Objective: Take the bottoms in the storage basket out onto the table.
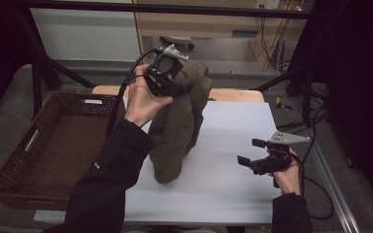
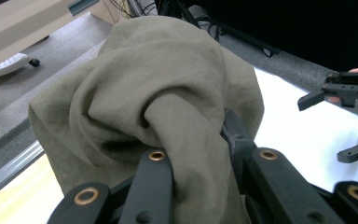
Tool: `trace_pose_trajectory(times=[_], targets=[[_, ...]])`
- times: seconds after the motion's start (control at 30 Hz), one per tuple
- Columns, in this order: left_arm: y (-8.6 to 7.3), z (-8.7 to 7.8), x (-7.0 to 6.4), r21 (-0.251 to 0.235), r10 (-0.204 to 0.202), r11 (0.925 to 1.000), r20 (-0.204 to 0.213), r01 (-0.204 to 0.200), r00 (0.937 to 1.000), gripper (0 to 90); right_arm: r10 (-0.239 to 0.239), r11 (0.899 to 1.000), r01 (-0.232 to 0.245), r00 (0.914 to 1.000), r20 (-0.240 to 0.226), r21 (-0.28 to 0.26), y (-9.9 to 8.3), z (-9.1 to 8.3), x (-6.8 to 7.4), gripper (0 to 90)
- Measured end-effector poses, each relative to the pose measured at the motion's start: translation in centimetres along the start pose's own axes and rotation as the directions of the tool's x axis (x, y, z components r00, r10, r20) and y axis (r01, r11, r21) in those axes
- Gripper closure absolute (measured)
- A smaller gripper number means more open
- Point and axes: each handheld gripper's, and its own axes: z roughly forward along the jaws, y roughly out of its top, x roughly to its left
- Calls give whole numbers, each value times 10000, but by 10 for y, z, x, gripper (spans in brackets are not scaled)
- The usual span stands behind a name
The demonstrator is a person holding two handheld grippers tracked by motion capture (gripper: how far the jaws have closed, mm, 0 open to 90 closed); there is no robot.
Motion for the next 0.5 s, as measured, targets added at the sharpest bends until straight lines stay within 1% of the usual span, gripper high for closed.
trace_pose_trajectory(times=[0.1, 0.2, 0.37, 0.5], targets=[[-5, 3, 3, 43, -41, 10000, 8, 41, 10000, 765, -2, 10000, 2, 10000, -17, -30, 0, 1, 0, 6], [-9, 5, 4, 19, -112, 9999, 123, 112, 9999, 764, -5, 10000, 5, 10000, -8, 39, 0, 2, 0, 6], [-15, 11, 4, 184, -36, 9998, 156, 33, 9999, 762, 13, 10000, -13, 10000, -4, 81, -1, 3, 1, 6], [-18, 14, 2, 100, -58, 9999, 317, 55, 9995, 760, 10, 9999, -10, 10000, -4, 100, -1, 3, 1, 6]])
